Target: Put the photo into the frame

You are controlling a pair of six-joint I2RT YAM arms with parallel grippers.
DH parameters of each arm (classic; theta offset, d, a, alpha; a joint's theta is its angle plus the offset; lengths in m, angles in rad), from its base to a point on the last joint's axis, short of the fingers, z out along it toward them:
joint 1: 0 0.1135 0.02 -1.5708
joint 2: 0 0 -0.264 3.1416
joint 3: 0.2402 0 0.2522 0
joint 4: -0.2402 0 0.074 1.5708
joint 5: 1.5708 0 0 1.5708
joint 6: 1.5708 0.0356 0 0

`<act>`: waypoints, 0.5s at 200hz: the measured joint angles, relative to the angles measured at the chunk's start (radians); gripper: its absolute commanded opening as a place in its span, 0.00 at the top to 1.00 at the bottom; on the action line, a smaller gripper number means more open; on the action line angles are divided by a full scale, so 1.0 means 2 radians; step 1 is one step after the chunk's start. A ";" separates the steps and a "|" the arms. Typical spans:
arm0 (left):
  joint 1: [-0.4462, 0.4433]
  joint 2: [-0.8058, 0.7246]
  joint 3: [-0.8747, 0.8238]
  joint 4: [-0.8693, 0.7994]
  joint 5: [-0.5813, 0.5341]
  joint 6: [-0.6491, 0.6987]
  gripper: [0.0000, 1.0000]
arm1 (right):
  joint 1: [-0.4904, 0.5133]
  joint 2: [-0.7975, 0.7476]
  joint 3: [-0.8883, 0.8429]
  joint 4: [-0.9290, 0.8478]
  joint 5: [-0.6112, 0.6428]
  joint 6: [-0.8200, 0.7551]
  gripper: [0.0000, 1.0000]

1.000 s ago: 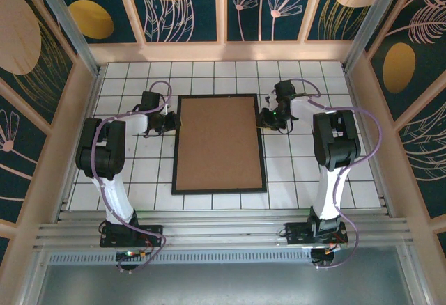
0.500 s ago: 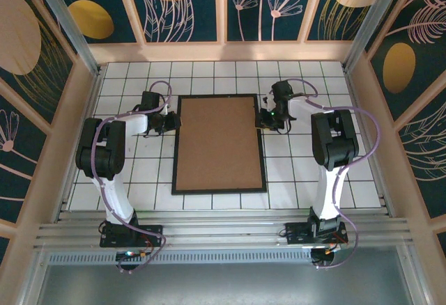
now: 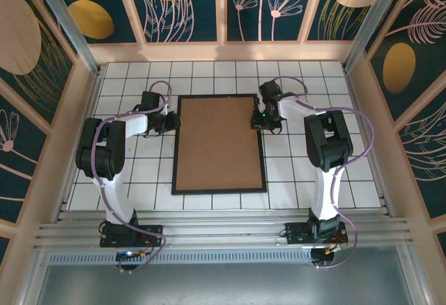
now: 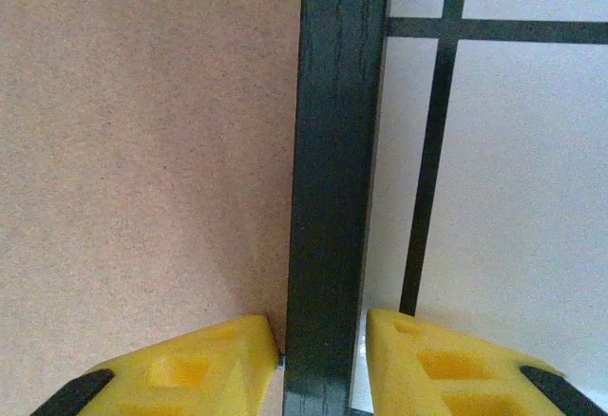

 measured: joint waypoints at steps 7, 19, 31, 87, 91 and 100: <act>0.000 0.000 0.000 0.000 0.000 0.000 0.80 | 0.005 0.000 0.001 -0.001 0.011 0.000 0.62; 0.000 0.000 0.000 0.000 0.000 0.000 0.80 | 0.012 0.000 0.002 -0.003 0.031 0.000 0.60; 0.000 0.000 0.000 0.000 0.000 0.000 0.80 | 0.019 0.000 0.005 -0.006 0.051 0.000 0.58; 0.000 0.000 0.000 0.000 -0.001 0.000 0.80 | 0.026 -0.022 -0.005 -0.016 0.062 0.000 0.50; 0.000 0.000 0.000 0.000 -0.001 0.000 0.80 | 0.026 -0.028 -0.011 -0.016 0.054 0.000 0.50; 0.000 0.000 0.000 0.000 -0.002 0.000 0.80 | 0.023 -0.045 -0.027 -0.015 0.033 0.001 0.50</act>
